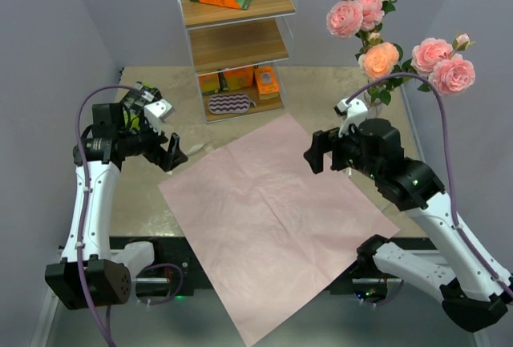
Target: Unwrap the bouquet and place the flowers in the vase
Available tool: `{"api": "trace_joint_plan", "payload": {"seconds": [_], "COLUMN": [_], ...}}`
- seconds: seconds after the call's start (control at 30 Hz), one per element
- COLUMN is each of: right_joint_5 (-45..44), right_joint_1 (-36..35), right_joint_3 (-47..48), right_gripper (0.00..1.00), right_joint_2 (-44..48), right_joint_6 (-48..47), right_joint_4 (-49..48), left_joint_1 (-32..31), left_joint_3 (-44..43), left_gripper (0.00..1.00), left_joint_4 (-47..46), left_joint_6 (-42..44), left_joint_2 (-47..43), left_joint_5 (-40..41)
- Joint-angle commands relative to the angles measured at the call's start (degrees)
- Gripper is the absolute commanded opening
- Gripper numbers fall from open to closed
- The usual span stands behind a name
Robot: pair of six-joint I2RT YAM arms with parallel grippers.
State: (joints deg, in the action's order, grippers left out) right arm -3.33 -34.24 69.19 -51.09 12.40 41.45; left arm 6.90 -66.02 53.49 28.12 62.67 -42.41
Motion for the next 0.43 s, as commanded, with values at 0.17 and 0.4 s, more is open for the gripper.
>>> {"api": "trace_joint_plan", "payload": {"seconds": [0.17,0.4], "right_joint_5": [1.49,0.87], "right_joint_1": [-0.21,-0.3], "right_joint_3": [-8.8,-9.43], "right_gripper": [0.99,0.99], "right_joint_2": [4.77,5.39], "right_joint_6": [4.47,3.77], "right_joint_4": [-2.42,-3.13], "left_joint_1": [0.4,0.4], "left_joint_3": [2.03,3.09], "left_gripper": [0.99,0.99], "left_joint_4": [-5.5,-7.79], "left_joint_6": [-4.91,-6.06], "left_joint_2": [-1.68,-1.33], "left_joint_5": [2.07,2.42]}}
